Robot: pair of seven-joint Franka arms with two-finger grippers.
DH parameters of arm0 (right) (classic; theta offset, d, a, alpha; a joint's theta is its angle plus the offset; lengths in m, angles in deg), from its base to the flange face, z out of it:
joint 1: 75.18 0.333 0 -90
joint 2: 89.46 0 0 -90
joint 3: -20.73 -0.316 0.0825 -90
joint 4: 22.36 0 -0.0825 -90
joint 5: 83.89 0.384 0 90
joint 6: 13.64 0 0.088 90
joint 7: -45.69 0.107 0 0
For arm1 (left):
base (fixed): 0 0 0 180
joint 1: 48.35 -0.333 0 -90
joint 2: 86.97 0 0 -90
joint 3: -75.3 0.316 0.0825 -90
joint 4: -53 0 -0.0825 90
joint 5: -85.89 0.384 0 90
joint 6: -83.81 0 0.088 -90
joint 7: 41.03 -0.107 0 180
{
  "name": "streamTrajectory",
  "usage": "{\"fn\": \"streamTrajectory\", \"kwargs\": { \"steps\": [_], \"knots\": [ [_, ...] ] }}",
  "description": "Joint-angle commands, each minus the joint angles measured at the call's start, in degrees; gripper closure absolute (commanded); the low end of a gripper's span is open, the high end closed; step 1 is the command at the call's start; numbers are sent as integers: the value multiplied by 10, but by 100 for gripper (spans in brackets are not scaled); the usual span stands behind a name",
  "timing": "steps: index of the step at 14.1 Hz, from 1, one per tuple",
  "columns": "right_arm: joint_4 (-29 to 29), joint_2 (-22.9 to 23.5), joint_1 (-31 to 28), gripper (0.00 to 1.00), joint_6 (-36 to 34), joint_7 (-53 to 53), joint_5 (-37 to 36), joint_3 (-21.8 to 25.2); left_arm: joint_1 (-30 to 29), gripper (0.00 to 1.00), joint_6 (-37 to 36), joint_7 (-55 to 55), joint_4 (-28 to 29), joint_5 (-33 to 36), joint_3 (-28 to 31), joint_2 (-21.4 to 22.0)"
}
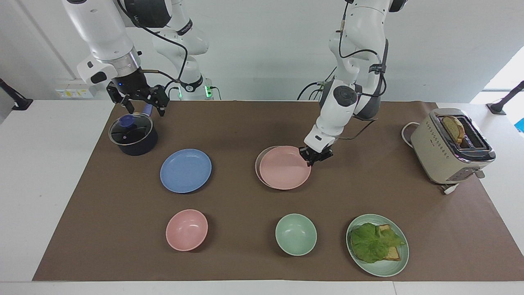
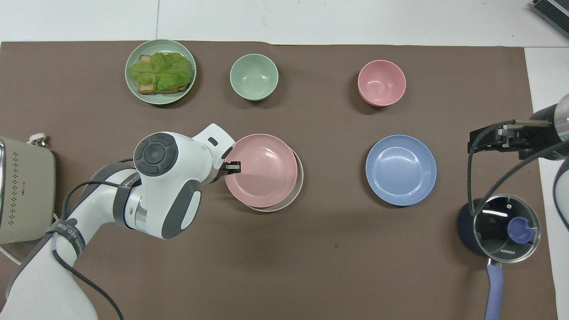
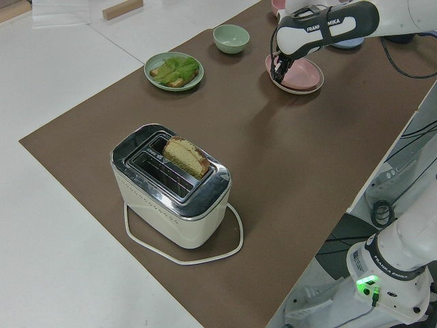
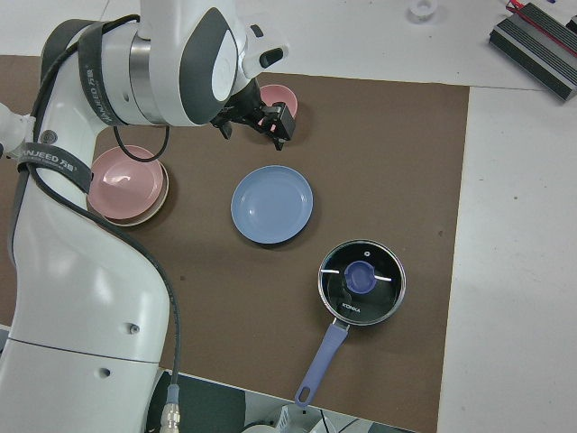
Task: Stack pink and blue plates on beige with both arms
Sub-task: 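Carry the pink plate onto the beige plate and lower it, then open the left gripper and withdraw it toward the rest pose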
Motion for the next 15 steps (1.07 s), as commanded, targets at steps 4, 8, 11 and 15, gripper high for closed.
{"fn": "streamTrajectory", "kwargs": {
  "steps": [4,8,11,15],
  "knots": [
    [-15,-13,-10,0,6,-21,12,-2,12,100,24,5,11,12,11,-5],
    [-15,-13,-10,0,6,-22,12,-2,8,12,22,2,7,12,12,-7],
    [-15,-13,-11,0,6,-22,12,-2,-10,0,-10,1,-7,19,17,7],
    [-15,-13,-11,0,6,-22,12,-2,-70,0,-75,-7,-37,44,18,40]
  ]
}}
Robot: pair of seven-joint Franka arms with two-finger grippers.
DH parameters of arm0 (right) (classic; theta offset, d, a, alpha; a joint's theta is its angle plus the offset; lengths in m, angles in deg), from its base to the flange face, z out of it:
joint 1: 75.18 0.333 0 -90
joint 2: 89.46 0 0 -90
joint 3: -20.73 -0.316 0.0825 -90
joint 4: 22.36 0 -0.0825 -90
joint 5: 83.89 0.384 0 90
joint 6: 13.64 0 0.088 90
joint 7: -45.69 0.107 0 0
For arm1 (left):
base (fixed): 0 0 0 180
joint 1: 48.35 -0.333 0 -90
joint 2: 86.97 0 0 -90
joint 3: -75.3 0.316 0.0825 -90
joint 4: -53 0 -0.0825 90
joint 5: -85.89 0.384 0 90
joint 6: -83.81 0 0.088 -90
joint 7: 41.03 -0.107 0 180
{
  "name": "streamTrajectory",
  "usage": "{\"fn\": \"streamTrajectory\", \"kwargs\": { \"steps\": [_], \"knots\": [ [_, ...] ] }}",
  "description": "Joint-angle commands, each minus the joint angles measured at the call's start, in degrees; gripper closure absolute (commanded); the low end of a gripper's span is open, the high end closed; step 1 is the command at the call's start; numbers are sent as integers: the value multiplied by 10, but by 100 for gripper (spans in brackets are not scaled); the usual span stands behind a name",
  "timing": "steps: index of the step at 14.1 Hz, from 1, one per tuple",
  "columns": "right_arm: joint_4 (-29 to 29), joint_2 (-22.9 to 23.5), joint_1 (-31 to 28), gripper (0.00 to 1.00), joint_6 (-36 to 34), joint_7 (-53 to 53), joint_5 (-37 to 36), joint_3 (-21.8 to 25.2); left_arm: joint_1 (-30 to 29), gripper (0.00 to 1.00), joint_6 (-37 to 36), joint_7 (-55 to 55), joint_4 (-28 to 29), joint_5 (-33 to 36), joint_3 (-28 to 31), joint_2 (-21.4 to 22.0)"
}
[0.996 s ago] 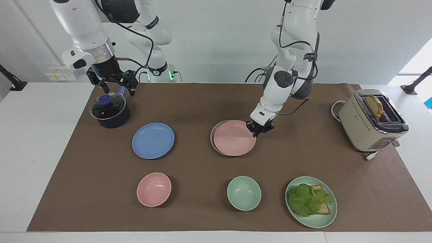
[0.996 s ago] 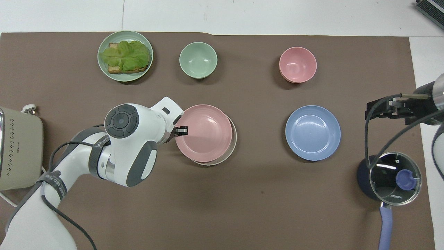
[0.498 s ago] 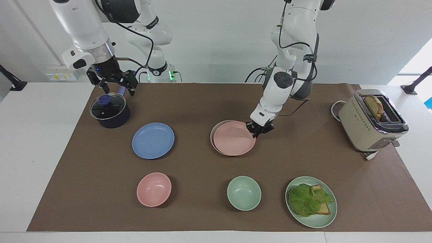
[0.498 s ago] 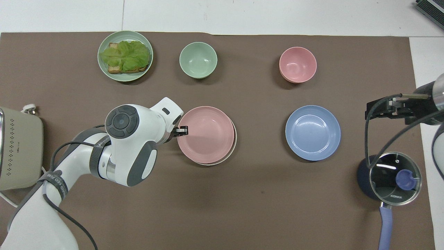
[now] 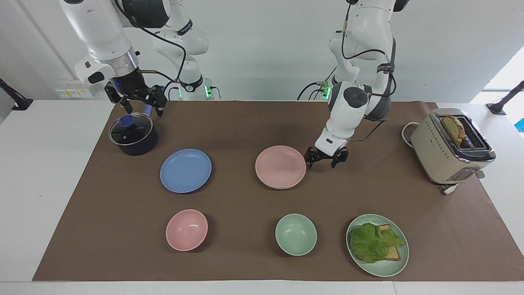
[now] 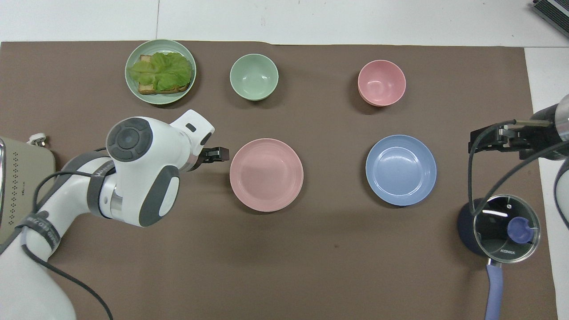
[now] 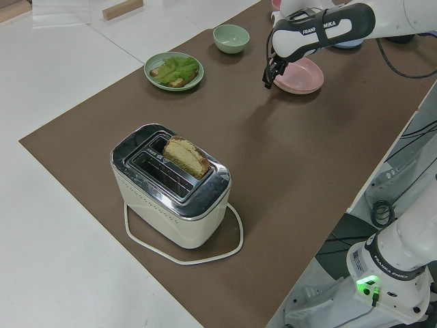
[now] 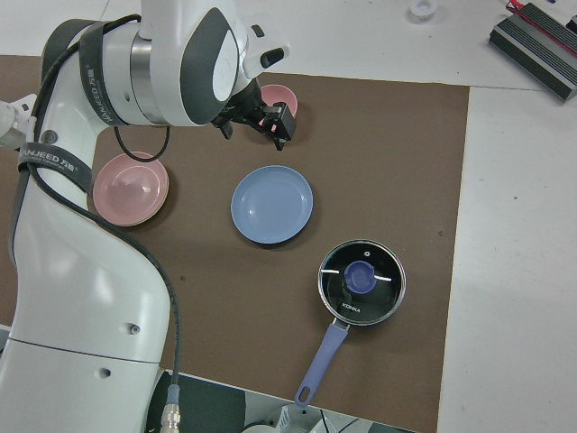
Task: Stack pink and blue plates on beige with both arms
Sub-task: 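Open the left gripper and withdraw it toward the rest pose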
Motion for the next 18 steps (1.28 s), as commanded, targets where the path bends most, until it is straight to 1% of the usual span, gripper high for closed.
{"fn": "streamTrajectory", "kwargs": {
  "steps": [1,4,7,10,11,13,16,18],
  "knots": [
    [-15,-13,-10,0,6,-21,11,-2,-44,0,-44,-17,1,13,-3,37],
    [-15,-12,-10,0,6,-20,11,-1,-100,0,-84,-93,4,13,-3,58],
    [-15,-12,-11,0,6,-21,10,1,-179,0,-117,-200,9,13,-4,79],
    [-15,-12,-11,0,9,-22,10,3,-232,0,-138,-282,8,13,-3,89],
    [-17,-12,-12,0,21,-28,10,3,-245,0,-143,-298,2,13,-3,92],
    [-25,-13,-17,0,47,-40,10,3,-252,0,-158,-297,-17,13,-3,103],
    [-41,-13,-25,0,66,-42,10,3,-242,0,-268,-291,-99,13,-6,104],
    [-60,-13,-34,0,81,-63,10,3,-242,0,-317,-283,-131,14,-9,109]
  ]
}}
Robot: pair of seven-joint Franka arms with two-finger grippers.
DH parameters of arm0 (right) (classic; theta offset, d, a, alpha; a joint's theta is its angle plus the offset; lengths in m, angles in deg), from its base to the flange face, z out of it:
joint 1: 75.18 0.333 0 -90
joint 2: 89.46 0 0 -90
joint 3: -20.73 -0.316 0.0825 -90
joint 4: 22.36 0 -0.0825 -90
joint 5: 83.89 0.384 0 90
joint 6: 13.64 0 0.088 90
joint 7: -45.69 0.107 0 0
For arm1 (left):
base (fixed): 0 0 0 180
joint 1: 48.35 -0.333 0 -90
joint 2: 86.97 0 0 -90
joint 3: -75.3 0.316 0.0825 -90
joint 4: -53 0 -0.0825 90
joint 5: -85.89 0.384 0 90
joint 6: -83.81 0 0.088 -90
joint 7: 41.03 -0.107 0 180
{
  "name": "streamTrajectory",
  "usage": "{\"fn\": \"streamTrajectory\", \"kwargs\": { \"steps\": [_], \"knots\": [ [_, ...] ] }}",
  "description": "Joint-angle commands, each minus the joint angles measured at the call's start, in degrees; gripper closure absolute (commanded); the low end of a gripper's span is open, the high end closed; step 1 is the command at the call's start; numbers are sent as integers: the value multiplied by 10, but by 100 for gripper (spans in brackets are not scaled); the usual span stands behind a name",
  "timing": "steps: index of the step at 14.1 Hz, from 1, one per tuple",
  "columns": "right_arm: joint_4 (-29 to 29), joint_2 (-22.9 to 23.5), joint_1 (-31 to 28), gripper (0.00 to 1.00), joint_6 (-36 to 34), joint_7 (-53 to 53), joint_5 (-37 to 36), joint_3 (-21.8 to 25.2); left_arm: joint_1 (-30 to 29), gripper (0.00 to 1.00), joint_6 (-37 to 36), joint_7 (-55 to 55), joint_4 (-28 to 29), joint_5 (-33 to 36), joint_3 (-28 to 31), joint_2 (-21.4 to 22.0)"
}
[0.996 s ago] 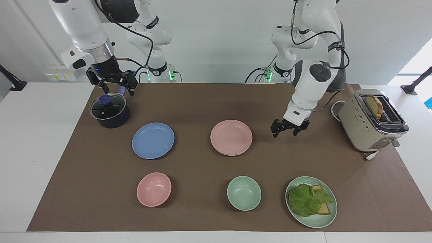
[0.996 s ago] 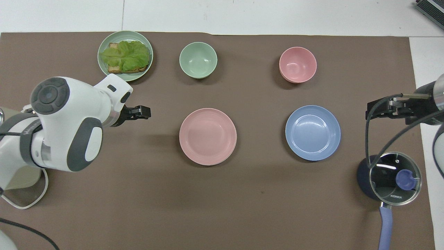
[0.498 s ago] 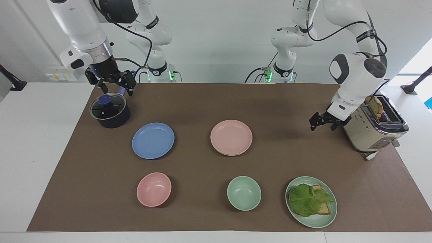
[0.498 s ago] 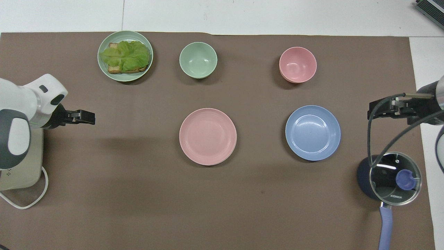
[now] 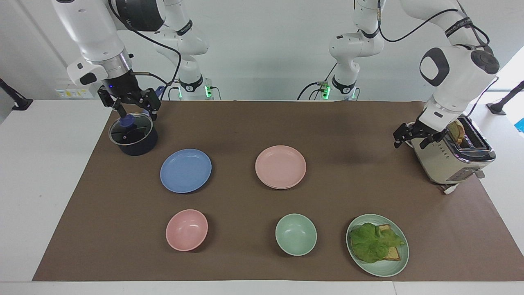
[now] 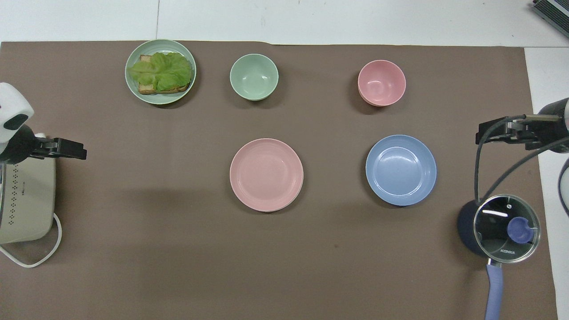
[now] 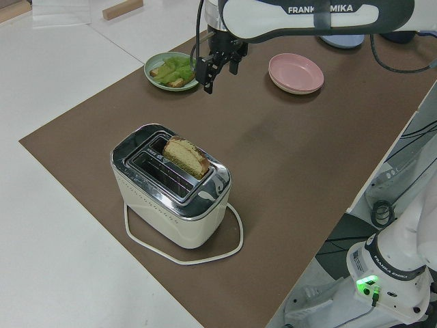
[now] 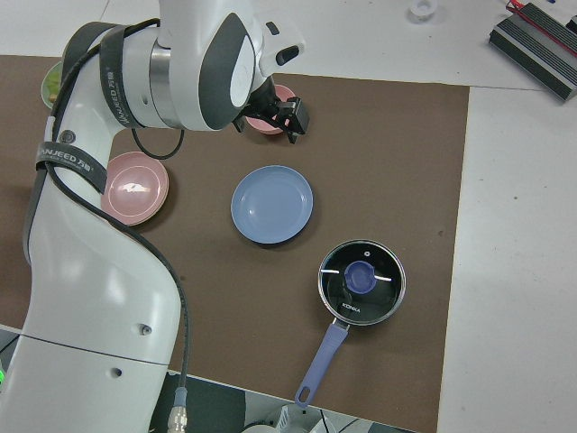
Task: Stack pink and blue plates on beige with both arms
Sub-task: 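Open the left gripper and withdraw it toward the rest pose, then reach the right gripper to the rim of the blue plate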
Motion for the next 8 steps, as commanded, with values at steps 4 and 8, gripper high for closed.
{"fn": "streamTrajectory", "kwargs": {
  "steps": [4,8],
  "knots": [
    [-94,-12,-30,0,90,-67,10,0,39,0,-63,48,-11,7,-6,28],
    [-144,10,-32,0,179,-68,10,0,56,0,-67,73,-23,7,-6,30]
  ]
}}
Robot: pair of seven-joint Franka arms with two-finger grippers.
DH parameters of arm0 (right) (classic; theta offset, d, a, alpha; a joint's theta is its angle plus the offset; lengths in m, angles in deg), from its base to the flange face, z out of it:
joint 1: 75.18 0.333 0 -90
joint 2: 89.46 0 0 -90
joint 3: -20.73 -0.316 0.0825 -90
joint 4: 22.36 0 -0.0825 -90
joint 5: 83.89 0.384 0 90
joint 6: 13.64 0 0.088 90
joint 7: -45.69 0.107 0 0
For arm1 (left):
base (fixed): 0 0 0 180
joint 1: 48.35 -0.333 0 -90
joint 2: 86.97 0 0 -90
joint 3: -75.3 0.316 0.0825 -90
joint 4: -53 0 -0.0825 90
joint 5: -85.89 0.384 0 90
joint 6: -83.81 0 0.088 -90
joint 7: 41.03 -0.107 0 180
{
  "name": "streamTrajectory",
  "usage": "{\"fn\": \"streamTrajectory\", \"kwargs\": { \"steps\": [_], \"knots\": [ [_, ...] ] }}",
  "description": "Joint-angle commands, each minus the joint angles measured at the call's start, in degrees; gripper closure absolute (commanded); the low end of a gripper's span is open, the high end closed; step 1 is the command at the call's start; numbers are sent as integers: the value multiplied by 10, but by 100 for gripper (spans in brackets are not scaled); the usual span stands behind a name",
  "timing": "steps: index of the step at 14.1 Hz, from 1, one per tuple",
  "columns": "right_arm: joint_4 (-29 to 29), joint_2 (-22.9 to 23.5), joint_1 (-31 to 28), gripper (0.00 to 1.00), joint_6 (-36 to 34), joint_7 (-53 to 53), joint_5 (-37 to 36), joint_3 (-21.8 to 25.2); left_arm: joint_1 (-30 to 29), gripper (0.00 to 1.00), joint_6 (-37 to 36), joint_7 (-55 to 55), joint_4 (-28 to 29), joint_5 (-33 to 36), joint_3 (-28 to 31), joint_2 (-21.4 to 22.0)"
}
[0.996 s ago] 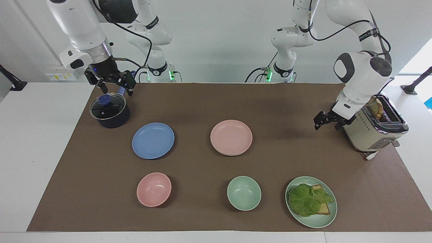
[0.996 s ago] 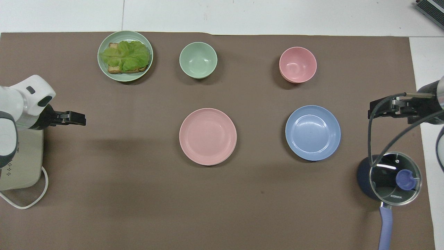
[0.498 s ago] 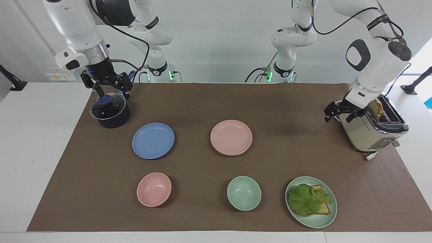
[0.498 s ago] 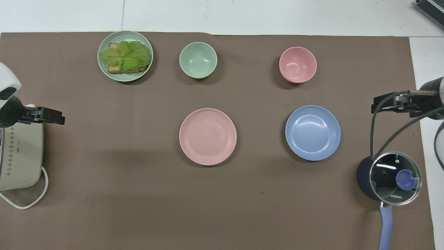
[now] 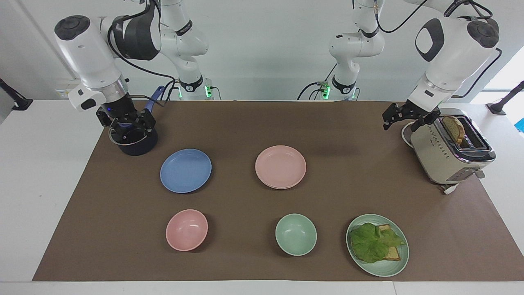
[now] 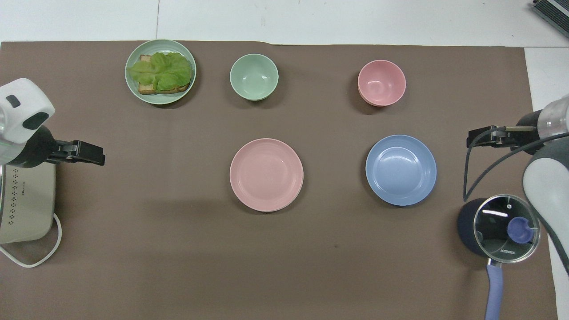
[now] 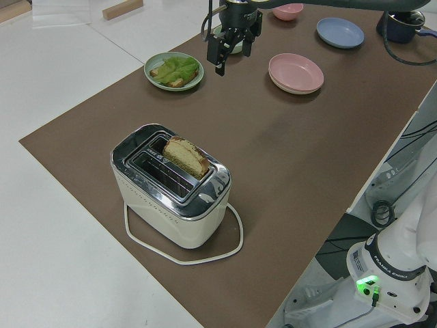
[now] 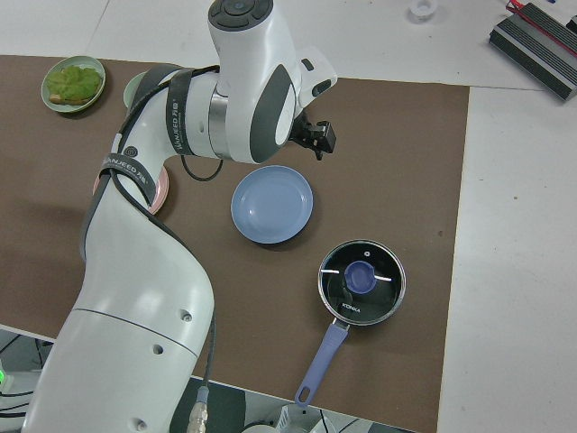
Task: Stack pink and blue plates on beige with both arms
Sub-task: 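Reach the right gripper to the rim of the blue plate, then grasp the blue plate rim and lift it with the right gripper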
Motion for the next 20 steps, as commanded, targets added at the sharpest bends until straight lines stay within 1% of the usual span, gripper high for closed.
{"fn": "streamTrajectory", "kwargs": {
  "steps": [1,3,4,6,8,9,10,14,16,18,19,20],
  "knots": [
    [-34,23,-6,0,61,-19,10,-1,0,0,-23,9,-19,9,8,15],
    [-54,46,-6,0,109,-23,10,-1,-6,0,-78,5,-81,11,12,12],
    [-69,53,-5,0,141,-30,10,-1,-8,0,-94,5,-101,11,14,13],
    [-90,73,-5,0,178,-33,10,-2,-9,0,-120,5,-125,12,17,15],
    [-106,80,-2,0,206,-34,10,-2,-9,0,-154,5,-155,29,15,14],
    [-112,86,0,0,209,-35,10,-2,-9,0,-155,5,-161,38,12,15],
    [-119,91,1,0,216,-36,10,-2,-9,0,-153,6,-153,35,13,23],
    [-181,94,0,0,289,-63,12,-3,-3,0,-159,10,-152,33,12,26],
    [-207,95,-1,5,324,-63,13,-3,-4,0,-160,9,-152,32,12,26],
    [-227,95,-1,15,351,-64,13,-4,-8,0,-160,10,-152,31,12,26],
    [-229,97,-1,18,353,-64,14,-4,-7,0,-157,10,-152,31,12,26],
    [-230,98,-1,24,354,-64,30,-4,-3,0,-158,9,-152,32,12,25]
  ]
}}
